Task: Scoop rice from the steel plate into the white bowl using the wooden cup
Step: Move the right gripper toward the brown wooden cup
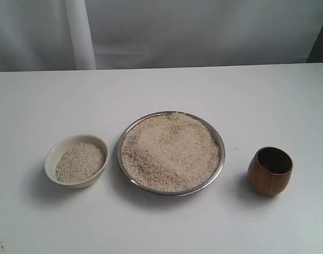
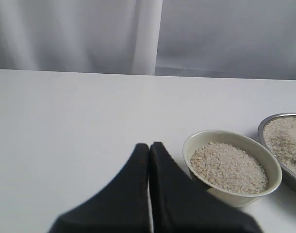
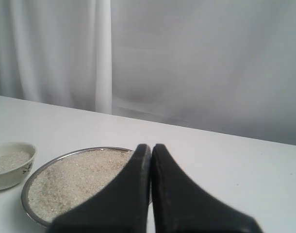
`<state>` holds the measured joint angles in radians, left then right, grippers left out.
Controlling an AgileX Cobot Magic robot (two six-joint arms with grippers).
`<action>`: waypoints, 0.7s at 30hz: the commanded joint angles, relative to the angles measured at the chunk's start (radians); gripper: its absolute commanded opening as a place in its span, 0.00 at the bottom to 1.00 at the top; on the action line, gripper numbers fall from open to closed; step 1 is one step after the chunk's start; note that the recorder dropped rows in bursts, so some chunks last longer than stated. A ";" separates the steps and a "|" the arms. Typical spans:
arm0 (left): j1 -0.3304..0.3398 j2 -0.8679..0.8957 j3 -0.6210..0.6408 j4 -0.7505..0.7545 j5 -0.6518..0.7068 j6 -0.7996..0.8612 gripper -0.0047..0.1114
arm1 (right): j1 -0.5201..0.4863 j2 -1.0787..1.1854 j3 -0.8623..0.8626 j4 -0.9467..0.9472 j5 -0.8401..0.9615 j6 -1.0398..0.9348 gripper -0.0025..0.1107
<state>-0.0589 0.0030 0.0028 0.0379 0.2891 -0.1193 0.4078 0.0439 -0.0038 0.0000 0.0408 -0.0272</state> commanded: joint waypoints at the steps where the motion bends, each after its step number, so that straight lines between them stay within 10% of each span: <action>1: -0.004 -0.003 -0.003 -0.005 -0.004 -0.002 0.04 | -0.008 -0.006 0.004 0.000 -0.004 0.001 0.02; 21: -0.004 -0.003 -0.003 -0.005 -0.004 -0.004 0.04 | -0.008 -0.002 0.004 0.063 -0.004 0.001 0.02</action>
<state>-0.0589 0.0030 0.0028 0.0379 0.2891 -0.1193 0.4078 0.0439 -0.0038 0.0402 0.0408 -0.0272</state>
